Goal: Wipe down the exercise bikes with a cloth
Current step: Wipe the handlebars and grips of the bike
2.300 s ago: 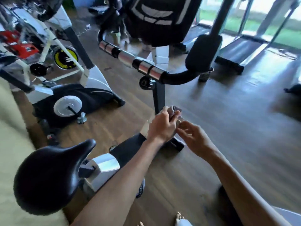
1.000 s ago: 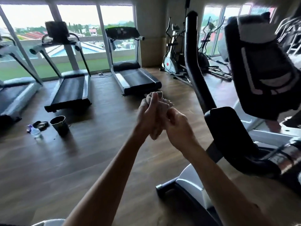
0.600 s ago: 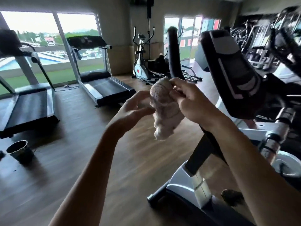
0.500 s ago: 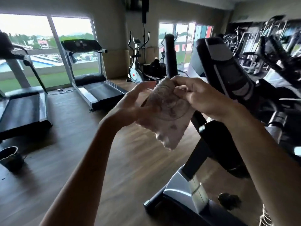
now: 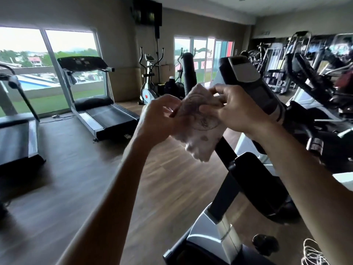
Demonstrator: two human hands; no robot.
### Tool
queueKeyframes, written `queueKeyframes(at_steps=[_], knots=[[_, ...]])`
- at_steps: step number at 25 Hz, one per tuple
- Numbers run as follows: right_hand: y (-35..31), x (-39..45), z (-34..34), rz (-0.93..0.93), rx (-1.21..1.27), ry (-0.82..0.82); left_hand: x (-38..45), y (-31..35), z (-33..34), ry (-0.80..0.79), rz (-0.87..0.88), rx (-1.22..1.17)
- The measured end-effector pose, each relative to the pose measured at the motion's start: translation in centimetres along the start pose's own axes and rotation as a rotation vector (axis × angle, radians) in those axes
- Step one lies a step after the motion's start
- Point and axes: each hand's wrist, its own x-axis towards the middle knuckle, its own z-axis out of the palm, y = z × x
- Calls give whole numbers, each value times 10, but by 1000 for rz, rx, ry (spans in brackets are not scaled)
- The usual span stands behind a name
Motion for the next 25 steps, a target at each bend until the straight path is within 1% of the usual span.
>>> queueKeyframes(at_steps=[1,2,3,4,6,7,8,9,11,13,16,18,19,21,22,23,24,25], knots=[[1,3,2,-14,27,110,-5,-1,6,232,-66,82],[1,6,5,-30,50,198,-14,1,13,420,-163,136],[1,8,8,-48,67,266,-20,1,20,487,-240,129],[1,9,10,-63,93,306,-23,4,26,413,-307,14],[0,12,15,-56,219,295,-20,18,31,110,-409,-429],[-1,14,17,-36,297,270,-17,25,29,13,-425,-579],[-1,15,18,-19,359,259,-13,31,28,-35,-423,-636],[0,16,17,-10,391,266,-9,33,30,-31,-403,-654],[5,19,10,10,385,286,0,33,33,28,-368,-640],[11,26,3,34,316,291,11,30,36,95,-311,-579],[14,48,-3,49,248,304,35,30,39,277,-198,-320],[10,64,-3,41,305,286,49,36,39,358,-134,-226],[7,71,-1,33,357,271,53,39,39,349,-166,-246],[2,79,0,0,394,228,50,42,41,209,-348,-396],[0,79,1,-16,367,206,45,36,43,215,-395,-377],[-2,79,1,-26,323,185,37,28,43,314,-325,-254],[-4,79,2,-27,271,168,30,20,41,492,-188,-114],[-6,79,2,-19,225,157,22,14,38,566,-10,-16]])
